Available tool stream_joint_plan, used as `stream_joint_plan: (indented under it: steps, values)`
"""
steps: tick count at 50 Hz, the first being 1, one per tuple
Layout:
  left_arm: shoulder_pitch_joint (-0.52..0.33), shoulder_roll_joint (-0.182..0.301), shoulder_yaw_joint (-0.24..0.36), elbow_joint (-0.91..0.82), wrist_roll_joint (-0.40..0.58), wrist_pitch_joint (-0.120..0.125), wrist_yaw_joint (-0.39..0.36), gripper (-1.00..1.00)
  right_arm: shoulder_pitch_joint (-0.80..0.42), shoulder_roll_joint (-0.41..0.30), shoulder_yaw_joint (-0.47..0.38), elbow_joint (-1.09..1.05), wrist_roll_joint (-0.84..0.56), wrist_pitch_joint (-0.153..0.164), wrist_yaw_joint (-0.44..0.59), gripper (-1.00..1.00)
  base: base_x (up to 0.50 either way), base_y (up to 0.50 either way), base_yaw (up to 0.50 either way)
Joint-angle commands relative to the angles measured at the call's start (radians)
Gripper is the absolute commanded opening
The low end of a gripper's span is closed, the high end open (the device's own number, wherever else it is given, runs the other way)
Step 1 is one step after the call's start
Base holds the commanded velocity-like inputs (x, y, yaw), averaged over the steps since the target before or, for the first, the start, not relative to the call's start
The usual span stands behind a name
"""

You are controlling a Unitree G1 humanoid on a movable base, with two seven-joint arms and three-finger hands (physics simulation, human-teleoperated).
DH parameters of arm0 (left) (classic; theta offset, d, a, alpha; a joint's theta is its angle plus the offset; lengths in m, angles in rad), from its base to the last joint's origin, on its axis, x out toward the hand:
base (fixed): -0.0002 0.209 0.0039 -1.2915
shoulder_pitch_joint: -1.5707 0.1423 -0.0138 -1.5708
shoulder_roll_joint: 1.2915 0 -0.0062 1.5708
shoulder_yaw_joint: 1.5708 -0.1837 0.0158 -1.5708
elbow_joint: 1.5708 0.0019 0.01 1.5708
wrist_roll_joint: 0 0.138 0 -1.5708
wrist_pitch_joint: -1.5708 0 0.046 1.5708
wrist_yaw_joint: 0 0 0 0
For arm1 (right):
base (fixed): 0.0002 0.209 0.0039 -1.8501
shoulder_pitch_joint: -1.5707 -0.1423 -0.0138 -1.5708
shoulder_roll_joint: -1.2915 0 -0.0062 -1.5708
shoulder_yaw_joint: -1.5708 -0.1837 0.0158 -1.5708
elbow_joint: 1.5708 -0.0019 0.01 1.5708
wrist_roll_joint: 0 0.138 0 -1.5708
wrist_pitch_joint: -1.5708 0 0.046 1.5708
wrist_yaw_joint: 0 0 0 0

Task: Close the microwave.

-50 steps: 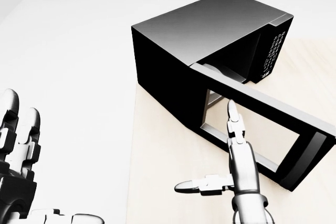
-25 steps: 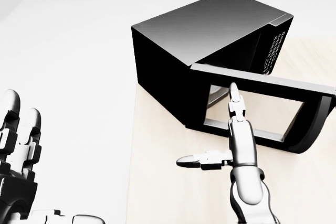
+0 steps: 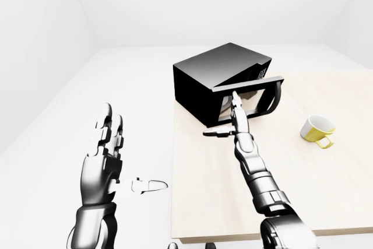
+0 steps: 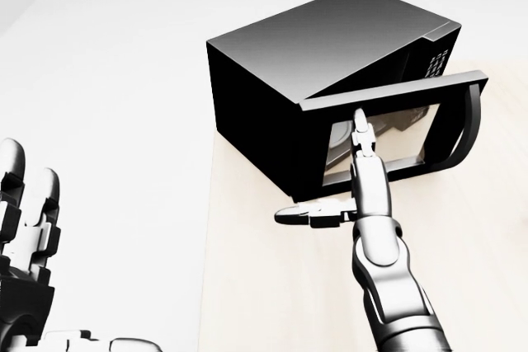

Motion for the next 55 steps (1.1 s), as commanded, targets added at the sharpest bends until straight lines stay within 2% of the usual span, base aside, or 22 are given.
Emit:
stream_joint_plan:
  steps: [1, 10, 32, 41, 46, 47, 48, 49, 50, 52, 54, 55]
  values:
    - [0.002, -0.003, 0.006, -0.01, -0.004, 0.0, -0.004, 1.0, -0.122, -0.005, -0.008, 0.214, 0.039, 0.0, 0.003, 1.0, 0.0, 0.0, 0.0]
    - [-0.001, -0.005, 0.012, -0.014, -0.007, 0.0, -0.006, 1.0, -0.239, -0.003, -0.01, 0.363, 0.048, 0.0, 0.005, 1.0, 0.0, 0.0, 0.0]
    - [-0.005, -0.007, 0.025, -0.019, -0.015, 0.0, -0.011, 1.0, -0.315, 0.007, -0.004, 0.429, 0.036, 0.0, 0.003, 1.0, 0.01, 0.0, 0.0]
    - [-0.008, -0.008, 0.026, -0.015, -0.013, 0.0, -0.011, 1.0, -0.252, 0.001, 0.001, 0.309, 0.034, 0.0, 0.008, 1.0, 0.01, 0.0, 0.0]
    - [-0.008, -0.008, 0.023, -0.012, -0.009, 0.0, -0.01, 1.0, -0.109, 0.005, 0.021, 0.029, 0.011, 0.0, 0.02, 1.0, 0.0, 0.0, 0.0]
    - [-0.007, -0.008, 0.025, -0.014, -0.012, 0.0, -0.011, 1.0, -0.067, 0.006, 0.029, -0.051, -0.003, 0.009, 0.024, 1.0, 0.0, 0.0, 0.0]
    - [-0.008, -0.008, 0.026, -0.015, -0.012, 0.0, -0.011, 1.0, -0.005, 0.01, 0.035, -0.163, -0.014, 0.054, 0.032, 1.0, 0.0, 0.0, 0.0]
    - [-0.008, -0.008, 0.026, -0.015, -0.012, 0.0, -0.011, 1.0, 0.001, 0.011, 0.035, -0.175, -0.017, 0.061, 0.034, 1.0, 0.0, 0.0, 0.0]
    - [-0.006, -0.008, 0.025, -0.015, -0.011, 0.0, -0.011, 1.0, 0.053, 0.015, 0.041, -0.268, -0.027, 0.099, 0.045, 1.0, 0.0, 0.0, 0.0]
    - [-0.004, -0.009, 0.021, -0.011, -0.008, 0.0, -0.011, 1.0, 0.12, 0.023, 0.049, -0.389, -0.042, 0.143, 0.061, 1.0, 0.0, 0.0, 0.0]
    - [-0.003, -0.008, 0.022, -0.014, -0.009, 0.0, -0.011, 1.0, 0.21, 0.028, 0.059, -0.533, -0.064, 0.175, 0.08, 1.0, 0.0, 0.0, 0.0]
    - [-0.003, -0.008, 0.022, -0.016, -0.01, 0.0, -0.011, 1.0, 0.242, 0.031, 0.062, -0.585, -0.068, 0.175, 0.09, 1.0, 0.0, 0.0, 0.0]
